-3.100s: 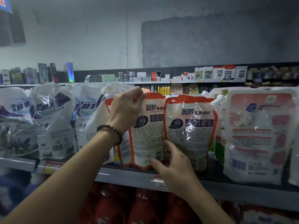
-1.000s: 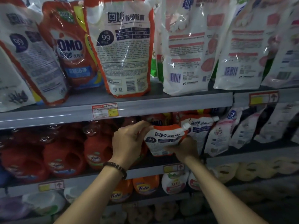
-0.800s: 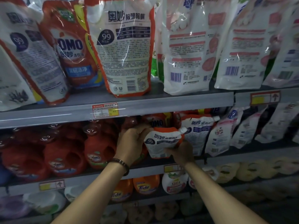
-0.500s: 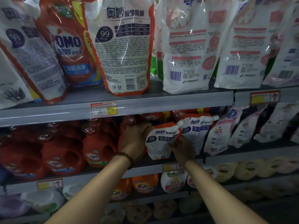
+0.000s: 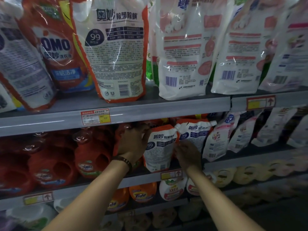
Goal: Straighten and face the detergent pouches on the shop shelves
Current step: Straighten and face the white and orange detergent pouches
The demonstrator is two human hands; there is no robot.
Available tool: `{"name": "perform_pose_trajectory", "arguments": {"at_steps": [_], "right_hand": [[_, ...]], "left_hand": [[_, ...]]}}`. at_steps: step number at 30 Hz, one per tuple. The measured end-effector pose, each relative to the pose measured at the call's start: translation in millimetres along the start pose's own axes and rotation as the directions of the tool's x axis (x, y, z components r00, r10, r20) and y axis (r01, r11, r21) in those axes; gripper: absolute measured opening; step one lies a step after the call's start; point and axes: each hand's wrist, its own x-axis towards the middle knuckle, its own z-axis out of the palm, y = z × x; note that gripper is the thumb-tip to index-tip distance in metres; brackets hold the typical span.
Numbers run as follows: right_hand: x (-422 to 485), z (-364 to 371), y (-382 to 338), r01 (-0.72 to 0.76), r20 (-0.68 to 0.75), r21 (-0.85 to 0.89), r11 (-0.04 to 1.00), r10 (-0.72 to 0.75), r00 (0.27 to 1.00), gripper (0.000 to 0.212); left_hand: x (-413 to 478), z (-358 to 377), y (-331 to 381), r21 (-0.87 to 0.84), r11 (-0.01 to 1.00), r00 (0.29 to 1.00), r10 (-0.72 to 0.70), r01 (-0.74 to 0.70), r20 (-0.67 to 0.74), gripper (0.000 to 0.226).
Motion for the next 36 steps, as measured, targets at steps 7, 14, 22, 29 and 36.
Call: {"name": "perform_pose_trajectory", "arguments": {"at_steps": [7, 14, 22, 29, 36], "right_hand": [[11.9, -44.4, -28.7, 0.328, -0.271, -0.212, 0.921, -0.378, 0.885, 0.014], [28.7, -63.0, -64.5, 0.480, 0.076, -0.313, 0.820, -0.482, 0.873, 0.070], [39.2, -73.7, -73.8, 0.462, 0.253, -0.387, 0.798, -0.390, 0.885, 0.043], [40.4, -82.1, -52.6, 0.454, 0.235, -0.424, 0.784, -0.389, 0.891, 0.022], [43.8, -94.7, -44.1, 0.478, 0.117, -0.364, 0.799, -0.469, 0.875, 0.030]], "left_hand": [[-8.6, 4.0, 24.0, 0.179, 0.982, 0.998, 0.059, -0.053, -0.029, 0.039], [-4.6, 27.0, 50.4, 0.173, 0.930, 0.945, 0.310, -0.325, 0.110, 0.039], [-11.0, 48.6, 48.4, 0.342, 0.881, 0.936, 0.254, -0.328, 0.244, 0.072], [-12.6, 50.5, 48.7, 0.360, 0.879, 0.939, 0.229, -0.312, 0.256, 0.082], [-13.6, 53.4, 48.9, 0.342, 0.892, 0.945, 0.220, -0.296, 0.244, 0.086]]}}
